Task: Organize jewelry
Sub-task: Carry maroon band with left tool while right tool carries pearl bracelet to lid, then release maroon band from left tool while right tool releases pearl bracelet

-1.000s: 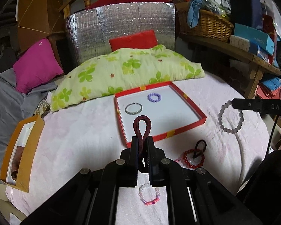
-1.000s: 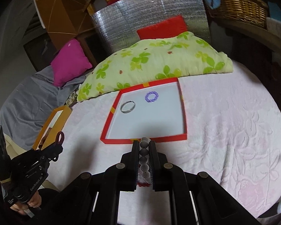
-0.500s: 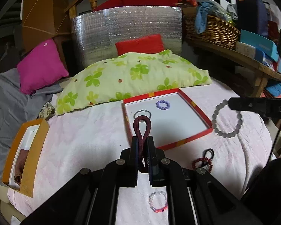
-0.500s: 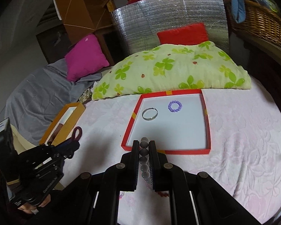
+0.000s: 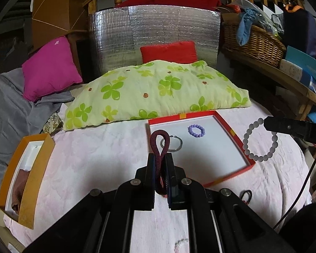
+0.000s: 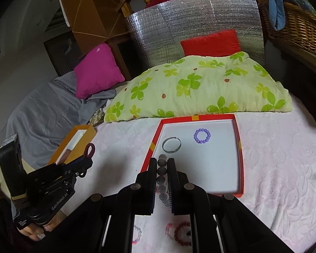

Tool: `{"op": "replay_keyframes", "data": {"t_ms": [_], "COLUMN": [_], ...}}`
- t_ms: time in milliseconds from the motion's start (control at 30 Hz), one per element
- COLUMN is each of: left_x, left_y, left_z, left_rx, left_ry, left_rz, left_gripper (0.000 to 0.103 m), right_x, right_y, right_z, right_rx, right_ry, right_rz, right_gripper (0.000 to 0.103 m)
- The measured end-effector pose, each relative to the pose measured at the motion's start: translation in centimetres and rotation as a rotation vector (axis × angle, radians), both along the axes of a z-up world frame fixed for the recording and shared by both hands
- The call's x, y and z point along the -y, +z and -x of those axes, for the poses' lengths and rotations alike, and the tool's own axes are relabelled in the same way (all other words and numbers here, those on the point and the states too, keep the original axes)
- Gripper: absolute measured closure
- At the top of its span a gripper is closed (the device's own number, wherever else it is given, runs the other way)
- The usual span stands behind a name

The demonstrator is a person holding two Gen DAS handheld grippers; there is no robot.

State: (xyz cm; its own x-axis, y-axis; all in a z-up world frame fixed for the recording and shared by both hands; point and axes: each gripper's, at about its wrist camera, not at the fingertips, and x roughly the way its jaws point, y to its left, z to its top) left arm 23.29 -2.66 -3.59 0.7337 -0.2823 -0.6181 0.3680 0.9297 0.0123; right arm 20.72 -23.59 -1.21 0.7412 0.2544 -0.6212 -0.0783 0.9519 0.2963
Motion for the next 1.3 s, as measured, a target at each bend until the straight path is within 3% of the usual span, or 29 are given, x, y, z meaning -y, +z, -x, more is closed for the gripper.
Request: {"op": "replay_keyframes", "data": {"t_ms": [333,667,933,1300], "left_x": [0.8,2.7,5.7,8.1], "left_y": [-1.4,-3.8,-6.4,-10.2], "left_z": [-3.4,-8.1,-12.0,-12.4], "left_rx": [-0.027,-0.083,-0.136,-0.258], "left_ry": [0.020,0.006,-0.042,-0.142], "left_rz": [-0.007,0.043,0.032,0.031], "left_gripper": [0.094,0.094,0.094,0.094], "right_x": [0.6,2.6,5.0,6.3], "right_y": [-1.0,-3.1,-7.1,-11.9], "right_z": [-3.8,-7.9,-13.0,-15.7], "right_rx": [0.025,0.016,-0.078,-0.193], "right_ry": [0.005,-0.027,-0.056,-0.094], "right_rz": [-0.042,-0.108,-0.148,-0.193], "right_gripper": [0.092,0.092,0.092,0.092]}}
